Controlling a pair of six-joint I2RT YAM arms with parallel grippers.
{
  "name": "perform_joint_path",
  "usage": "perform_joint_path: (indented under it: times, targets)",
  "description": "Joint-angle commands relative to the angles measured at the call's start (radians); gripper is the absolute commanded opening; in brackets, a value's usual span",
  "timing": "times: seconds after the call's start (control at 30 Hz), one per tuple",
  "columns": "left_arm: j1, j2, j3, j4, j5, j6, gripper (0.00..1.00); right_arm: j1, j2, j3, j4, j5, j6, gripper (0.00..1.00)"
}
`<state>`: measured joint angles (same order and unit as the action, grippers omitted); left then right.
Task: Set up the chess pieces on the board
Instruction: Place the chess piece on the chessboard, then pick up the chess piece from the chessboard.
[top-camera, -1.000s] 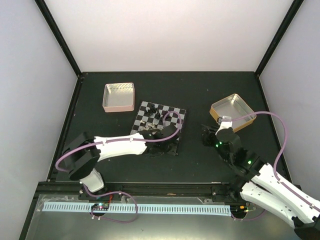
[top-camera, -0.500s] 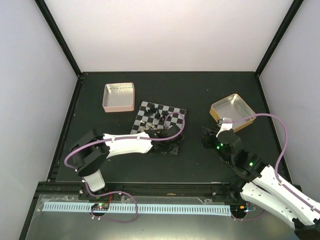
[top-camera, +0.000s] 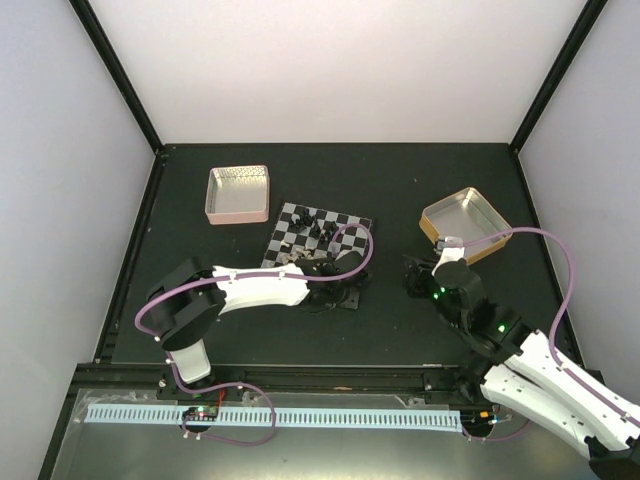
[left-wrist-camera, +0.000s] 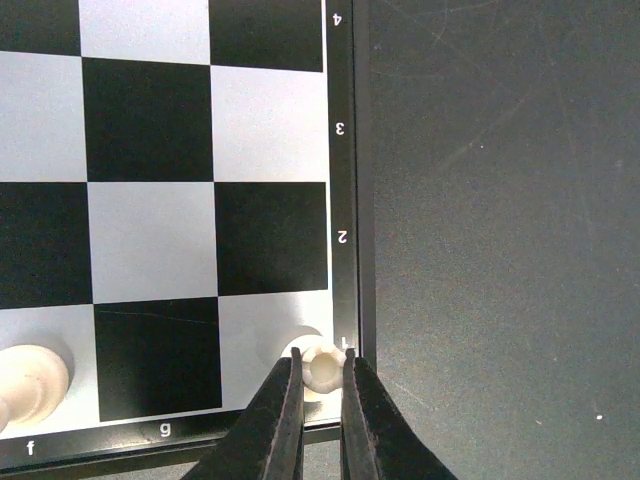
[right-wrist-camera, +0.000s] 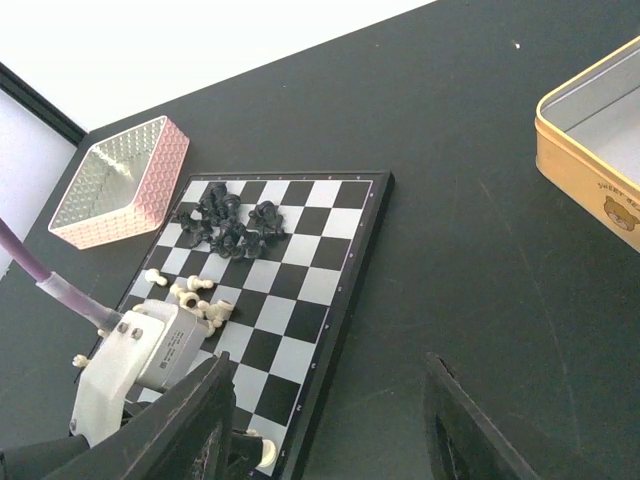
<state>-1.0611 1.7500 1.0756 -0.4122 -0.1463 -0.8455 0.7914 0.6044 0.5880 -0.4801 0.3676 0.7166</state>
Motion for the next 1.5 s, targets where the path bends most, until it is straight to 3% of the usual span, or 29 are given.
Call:
perform_joint_path:
  times: [0.0,0.47,0.87,1.13,1.27,1.47]
  targets:
    - [-0.005,0.008,0.000,-0.027,-0.021,-0.011,0.06,0.003,-0.014,-0.020,-0.002,0.012,0.007,0.52]
    - [-0.006,-0.004,0.004,-0.042,-0.008,0.004,0.22,0.002,-0.018,-0.030,0.009,-0.004,0.006,0.52]
    - [0.012,-0.127,0.023,-0.032,0.007,0.054,0.50,0.002,0.033,-0.001,0.040,-0.048,-0.016,0.53]
    - [0.106,-0.376,-0.035,0.006,-0.033,0.157,0.53,0.003,0.302,0.136,0.117,-0.165,-0.050,0.53]
    - [0.205,-0.510,-0.115,0.024,-0.044,0.180,0.56,0.003,0.498,0.215,0.175,-0.251,-0.103,0.53]
    - [0.334,-0.700,-0.280,0.104,-0.040,0.229,0.63,0.001,0.818,0.440,0.123,-0.407,-0.222,0.51]
